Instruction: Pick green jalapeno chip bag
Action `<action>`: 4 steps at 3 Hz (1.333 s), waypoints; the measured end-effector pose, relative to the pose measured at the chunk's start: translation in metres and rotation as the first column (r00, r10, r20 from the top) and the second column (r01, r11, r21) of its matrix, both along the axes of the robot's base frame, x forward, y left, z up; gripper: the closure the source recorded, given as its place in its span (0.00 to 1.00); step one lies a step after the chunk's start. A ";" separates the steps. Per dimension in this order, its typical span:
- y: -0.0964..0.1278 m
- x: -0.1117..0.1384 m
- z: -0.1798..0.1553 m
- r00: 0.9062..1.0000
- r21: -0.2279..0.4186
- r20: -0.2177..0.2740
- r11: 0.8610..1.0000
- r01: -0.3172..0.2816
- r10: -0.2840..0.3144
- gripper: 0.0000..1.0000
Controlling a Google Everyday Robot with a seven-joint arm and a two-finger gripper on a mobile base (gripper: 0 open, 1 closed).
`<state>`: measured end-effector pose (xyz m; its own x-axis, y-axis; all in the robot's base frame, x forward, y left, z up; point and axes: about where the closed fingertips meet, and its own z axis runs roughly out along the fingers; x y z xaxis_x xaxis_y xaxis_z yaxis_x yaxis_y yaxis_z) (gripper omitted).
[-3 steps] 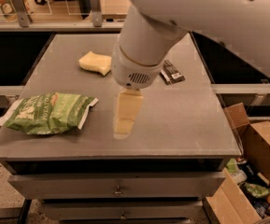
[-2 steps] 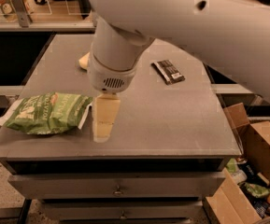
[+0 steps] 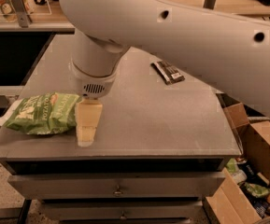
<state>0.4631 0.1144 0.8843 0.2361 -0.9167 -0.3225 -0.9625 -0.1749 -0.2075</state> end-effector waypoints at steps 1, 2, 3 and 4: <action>0.000 0.001 -0.003 0.999 0.038 0.036 0.999 0.014 -0.016 0.00; 0.003 0.009 -0.011 0.995 0.097 0.093 0.995 0.022 -0.031 0.00; 0.010 0.016 -0.015 0.991 0.142 0.131 0.990 0.010 -0.028 0.00; 0.019 0.023 -0.017 0.988 0.176 0.151 0.984 -0.009 -0.018 0.00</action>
Offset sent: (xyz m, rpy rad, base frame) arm 0.0214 0.0059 -0.0239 0.1693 -0.1557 -0.0425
